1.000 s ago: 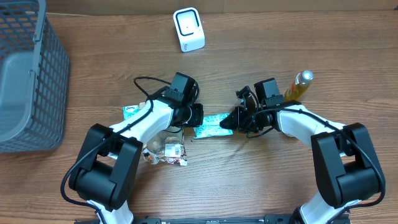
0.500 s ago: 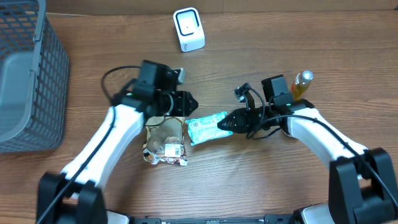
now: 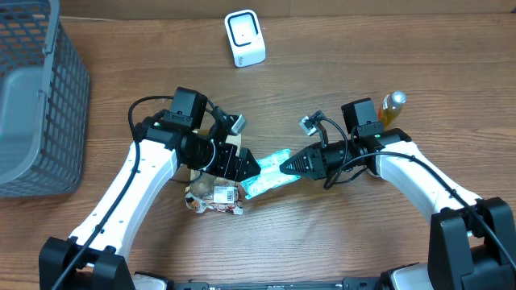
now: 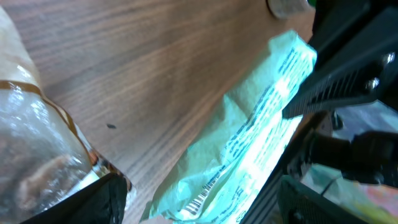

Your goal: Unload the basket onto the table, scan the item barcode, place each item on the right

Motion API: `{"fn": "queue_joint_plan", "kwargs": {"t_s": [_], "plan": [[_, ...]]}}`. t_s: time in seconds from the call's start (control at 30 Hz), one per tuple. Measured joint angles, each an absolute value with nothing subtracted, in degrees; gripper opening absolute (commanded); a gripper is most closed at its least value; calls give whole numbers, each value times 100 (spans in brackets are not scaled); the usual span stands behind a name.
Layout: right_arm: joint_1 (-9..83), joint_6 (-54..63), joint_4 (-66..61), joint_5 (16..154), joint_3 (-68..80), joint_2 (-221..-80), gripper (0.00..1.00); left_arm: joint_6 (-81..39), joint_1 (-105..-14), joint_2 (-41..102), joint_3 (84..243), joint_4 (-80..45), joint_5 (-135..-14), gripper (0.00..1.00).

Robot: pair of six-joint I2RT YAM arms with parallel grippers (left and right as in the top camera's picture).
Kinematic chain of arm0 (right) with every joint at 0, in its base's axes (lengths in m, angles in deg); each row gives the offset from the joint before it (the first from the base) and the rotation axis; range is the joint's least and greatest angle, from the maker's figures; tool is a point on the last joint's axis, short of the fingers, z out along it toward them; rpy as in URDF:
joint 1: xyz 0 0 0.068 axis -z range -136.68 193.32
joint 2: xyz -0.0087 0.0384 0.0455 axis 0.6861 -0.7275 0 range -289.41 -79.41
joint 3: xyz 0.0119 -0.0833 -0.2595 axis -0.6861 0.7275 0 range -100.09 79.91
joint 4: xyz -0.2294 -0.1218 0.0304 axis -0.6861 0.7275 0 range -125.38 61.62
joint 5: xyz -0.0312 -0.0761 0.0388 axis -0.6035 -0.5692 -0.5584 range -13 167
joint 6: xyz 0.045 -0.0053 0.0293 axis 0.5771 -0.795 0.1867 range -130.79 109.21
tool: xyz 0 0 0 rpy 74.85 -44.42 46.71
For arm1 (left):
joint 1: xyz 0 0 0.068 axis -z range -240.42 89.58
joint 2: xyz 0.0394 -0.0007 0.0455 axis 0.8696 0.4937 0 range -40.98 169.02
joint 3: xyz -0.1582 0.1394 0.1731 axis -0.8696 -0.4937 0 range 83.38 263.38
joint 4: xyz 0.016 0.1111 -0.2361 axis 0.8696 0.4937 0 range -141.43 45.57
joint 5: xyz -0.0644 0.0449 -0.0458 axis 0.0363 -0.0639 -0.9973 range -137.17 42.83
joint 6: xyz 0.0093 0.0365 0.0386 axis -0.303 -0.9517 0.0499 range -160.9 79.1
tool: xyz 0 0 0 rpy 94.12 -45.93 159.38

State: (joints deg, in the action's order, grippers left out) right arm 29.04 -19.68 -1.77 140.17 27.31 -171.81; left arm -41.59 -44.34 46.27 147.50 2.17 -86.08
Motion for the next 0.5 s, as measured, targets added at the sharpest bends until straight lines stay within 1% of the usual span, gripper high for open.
{"fn": "queue_joint_plan", "kwargs": {"t_s": [0.1, 0.2, 0.3, 0.37, 0.43, 0.5], "plan": [[2904, -2031, -177, 14153, 2731, -17181, 4, -4441, -4434, 4627, 14750, 440, -8803, 76], [2904, -2066, -180, 14369, 2731, -17181, 4, -4651, -4434, 4627, 14750, 560, -8980, 68], [2904, -2095, -206, 14638, 2731, -17184, 4, -4762, -4434, 4627, 14750, 571, -9087, 64], [2904, -2099, -254, 14817, 2731, -17181, 4, -4817, -4434, 4627, 14750, 565, -9151, 59], [2904, -2114, -282, 14957, 2731, -17181, 4, -4839, -4434, 4627, 14750, 563, -9207, 45], [2904, -2114, -284, 15042, 2731, -17181, 4, -4854, -4430, 4627, 14750, 549, -9279, 26]]}}
